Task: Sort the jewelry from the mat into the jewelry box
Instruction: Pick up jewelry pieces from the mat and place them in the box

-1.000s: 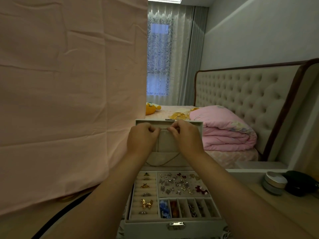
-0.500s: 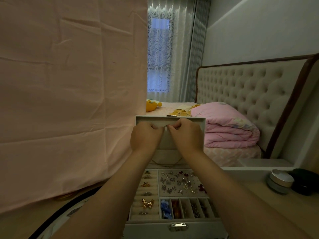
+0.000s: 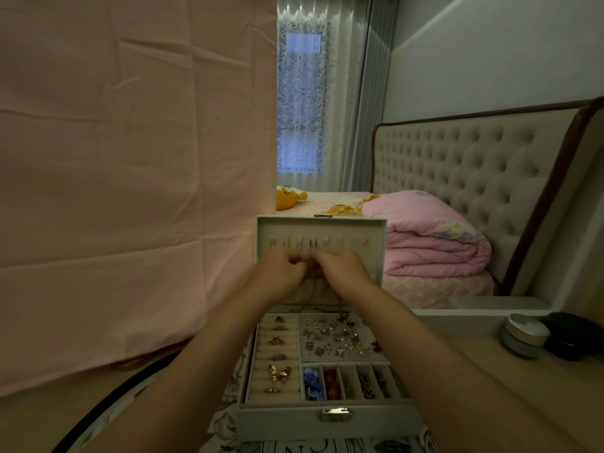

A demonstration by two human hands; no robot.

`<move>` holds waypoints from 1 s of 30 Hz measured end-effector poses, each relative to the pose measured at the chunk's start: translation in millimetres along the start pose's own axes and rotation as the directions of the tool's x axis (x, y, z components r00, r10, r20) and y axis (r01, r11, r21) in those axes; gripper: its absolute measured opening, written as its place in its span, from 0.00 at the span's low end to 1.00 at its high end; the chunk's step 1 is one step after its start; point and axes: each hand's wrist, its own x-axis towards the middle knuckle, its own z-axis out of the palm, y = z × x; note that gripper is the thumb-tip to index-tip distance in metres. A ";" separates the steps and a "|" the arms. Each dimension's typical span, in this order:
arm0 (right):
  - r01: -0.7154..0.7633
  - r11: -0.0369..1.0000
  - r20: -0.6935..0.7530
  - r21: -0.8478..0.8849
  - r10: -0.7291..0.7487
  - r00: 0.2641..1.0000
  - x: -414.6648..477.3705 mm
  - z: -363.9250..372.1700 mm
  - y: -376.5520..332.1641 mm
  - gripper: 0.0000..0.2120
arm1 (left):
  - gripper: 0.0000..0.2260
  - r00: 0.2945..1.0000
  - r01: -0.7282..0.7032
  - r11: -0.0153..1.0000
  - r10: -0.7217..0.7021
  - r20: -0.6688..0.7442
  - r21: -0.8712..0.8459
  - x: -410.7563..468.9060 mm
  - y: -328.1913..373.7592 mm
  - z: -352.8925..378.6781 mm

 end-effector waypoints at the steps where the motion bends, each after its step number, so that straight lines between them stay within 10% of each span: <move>1: -0.005 1.000 0.019 0.000 0.005 1.000 -1.8 0.7 -0.4 0.16 | 0.12 1.000 0.003 1.000 -0.003 0.022 -0.014 -3.6 -1.9 -1.4; 9: 0.051 0.943 0.046 -0.330 -0.038 0.998 -1.0 -15.5 5.7 0.14 | 0.12 0.999 0.041 0.999 -0.041 -0.006 -0.011 -16.9 -5.7 7.0; 18: 0.278 0.919 0.089 -0.278 -0.264 0.960 -6.3 -32.9 -8.1 0.06 | 0.08 0.992 0.076 0.960 -0.044 0.120 -0.271 -24.5 3.7 36.4; 30: 0.201 0.927 0.343 -0.316 -0.086 0.936 -20.1 -11.0 20.3 0.08 | 0.05 0.997 0.016 0.983 -0.004 0.071 -0.183 -21.0 -1.2 8.6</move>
